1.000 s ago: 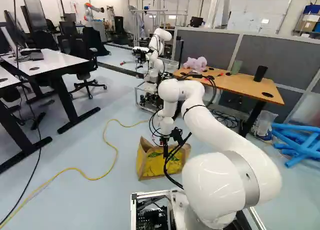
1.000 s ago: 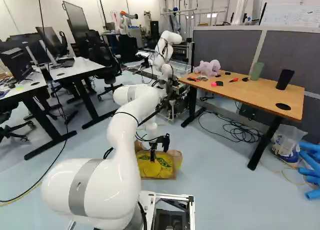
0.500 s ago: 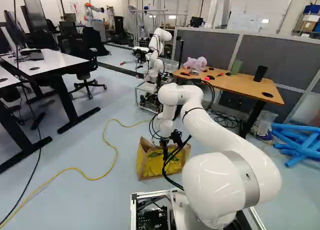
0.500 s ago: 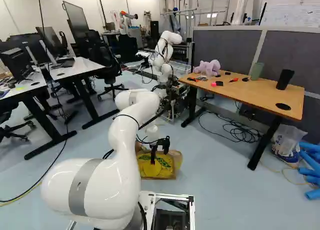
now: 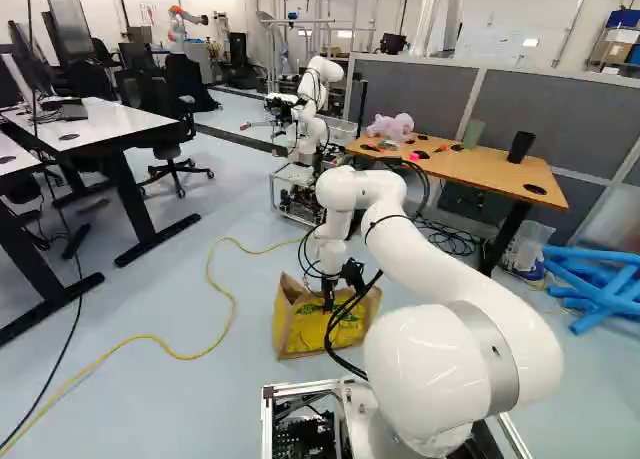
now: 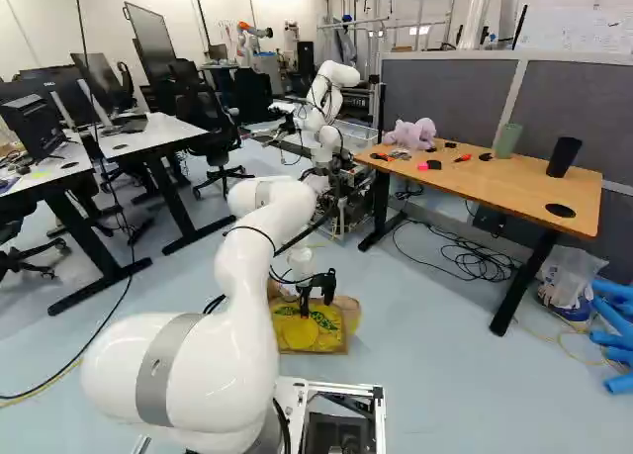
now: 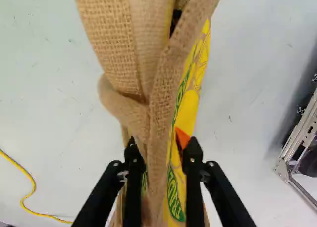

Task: Pick up the bag on the ground and place it on the table

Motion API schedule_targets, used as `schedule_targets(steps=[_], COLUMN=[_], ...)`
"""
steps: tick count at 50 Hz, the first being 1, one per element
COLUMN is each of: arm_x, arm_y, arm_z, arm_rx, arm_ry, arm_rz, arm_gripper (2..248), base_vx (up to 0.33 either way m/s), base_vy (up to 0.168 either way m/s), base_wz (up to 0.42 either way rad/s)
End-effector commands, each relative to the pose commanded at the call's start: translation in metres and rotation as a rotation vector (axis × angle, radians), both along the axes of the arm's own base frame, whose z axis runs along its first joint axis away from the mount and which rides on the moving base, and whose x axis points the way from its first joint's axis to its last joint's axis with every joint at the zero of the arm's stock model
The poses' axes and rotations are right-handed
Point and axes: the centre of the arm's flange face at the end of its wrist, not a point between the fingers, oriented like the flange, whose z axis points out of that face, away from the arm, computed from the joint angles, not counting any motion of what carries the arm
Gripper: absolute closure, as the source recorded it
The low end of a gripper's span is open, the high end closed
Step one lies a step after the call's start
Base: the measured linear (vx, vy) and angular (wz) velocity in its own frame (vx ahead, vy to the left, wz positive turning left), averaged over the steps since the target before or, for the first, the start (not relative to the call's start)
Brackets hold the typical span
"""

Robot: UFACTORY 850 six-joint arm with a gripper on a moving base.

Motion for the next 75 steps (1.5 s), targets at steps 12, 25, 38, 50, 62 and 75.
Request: schedule_targets(steps=[12, 25, 38, 50, 62, 75], arm_x=[0.0, 0.0, 0.0, 0.0, -0.001, -0.002], arm_y=[0.0, 0.0, 0.0, 0.0, 0.0, 0.0], arm_z=[0.0, 0.006, 0.024, 0.043, 0.061, 0.081], arm_rx=[0.0, 0.0, 0.0, 0.0, 0.0, -0.001], arm_ry=[0.0, 0.0, -0.002, -0.004, -0.008, -0.013], arm_rz=[0.0, 0.0, 0.0, 0.001, 0.019, 0.055], arm_gripper=[213, 228, 228, 228, 228, 228], base_vx=[0.0, 0.0, 0.0, 0.0, 0.0, 0.0], base_vy=[0.0, 0.0, 0.0, 0.0, 0.0, 0.0], base_wz=[0.0, 0.0, 0.0, 0.0, 0.0, 0.0])
